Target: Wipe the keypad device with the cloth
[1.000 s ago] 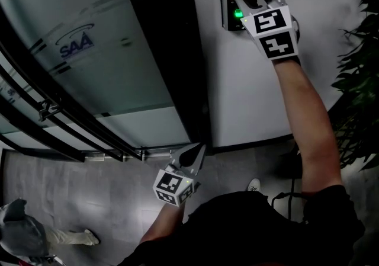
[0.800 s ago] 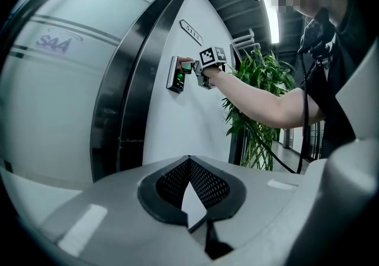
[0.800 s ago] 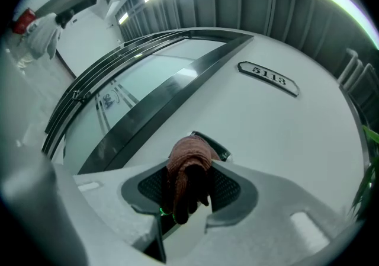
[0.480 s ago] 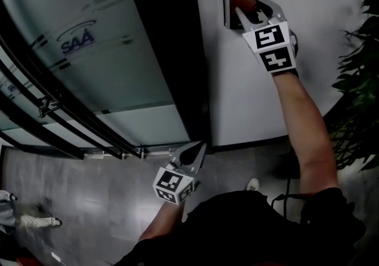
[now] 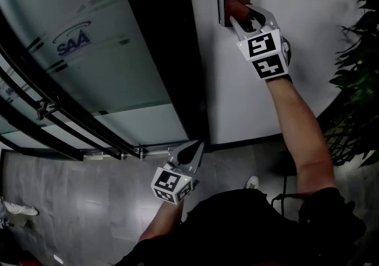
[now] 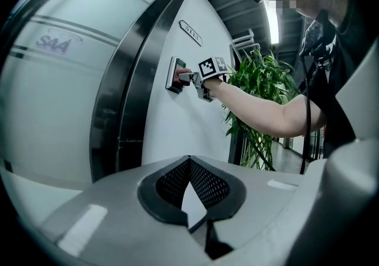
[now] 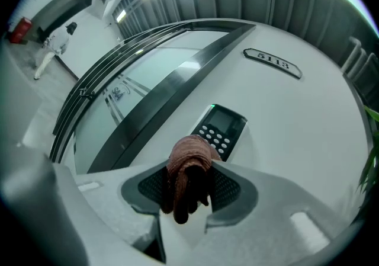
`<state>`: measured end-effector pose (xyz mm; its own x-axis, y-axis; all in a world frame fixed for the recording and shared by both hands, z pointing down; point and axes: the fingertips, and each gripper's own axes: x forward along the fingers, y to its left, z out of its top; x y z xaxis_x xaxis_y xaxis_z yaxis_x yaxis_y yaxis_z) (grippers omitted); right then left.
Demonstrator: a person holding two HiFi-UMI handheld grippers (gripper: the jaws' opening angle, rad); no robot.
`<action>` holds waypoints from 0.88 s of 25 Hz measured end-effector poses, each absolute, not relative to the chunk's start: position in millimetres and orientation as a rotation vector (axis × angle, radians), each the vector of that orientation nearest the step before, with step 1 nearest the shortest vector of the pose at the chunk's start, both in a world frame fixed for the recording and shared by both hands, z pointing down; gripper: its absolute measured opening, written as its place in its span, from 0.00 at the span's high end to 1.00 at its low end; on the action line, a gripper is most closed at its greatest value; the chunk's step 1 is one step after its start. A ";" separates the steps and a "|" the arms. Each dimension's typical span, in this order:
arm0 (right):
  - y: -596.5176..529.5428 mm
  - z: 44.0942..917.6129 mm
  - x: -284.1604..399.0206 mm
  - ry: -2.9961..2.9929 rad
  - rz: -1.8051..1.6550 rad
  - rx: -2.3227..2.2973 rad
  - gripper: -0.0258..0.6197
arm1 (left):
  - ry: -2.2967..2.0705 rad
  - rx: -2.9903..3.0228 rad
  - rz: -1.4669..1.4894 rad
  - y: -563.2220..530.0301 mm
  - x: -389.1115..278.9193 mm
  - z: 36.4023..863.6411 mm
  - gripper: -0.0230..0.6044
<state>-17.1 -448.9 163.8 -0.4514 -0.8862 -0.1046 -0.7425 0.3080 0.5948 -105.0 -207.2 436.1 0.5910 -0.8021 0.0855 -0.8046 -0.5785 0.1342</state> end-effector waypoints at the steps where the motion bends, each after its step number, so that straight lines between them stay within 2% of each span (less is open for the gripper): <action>1: -448.9 166.3 -17.1 -2.333 -0.856 1.485 0.73 | -1.352 2.658 0.023 -207.3 -104.8 436.0 0.94; 22: -447.3 232.6 -11.4 -2.315 -0.746 1.447 0.73 | -1.348 2.667 0.032 -202.9 -106.3 433.4 0.94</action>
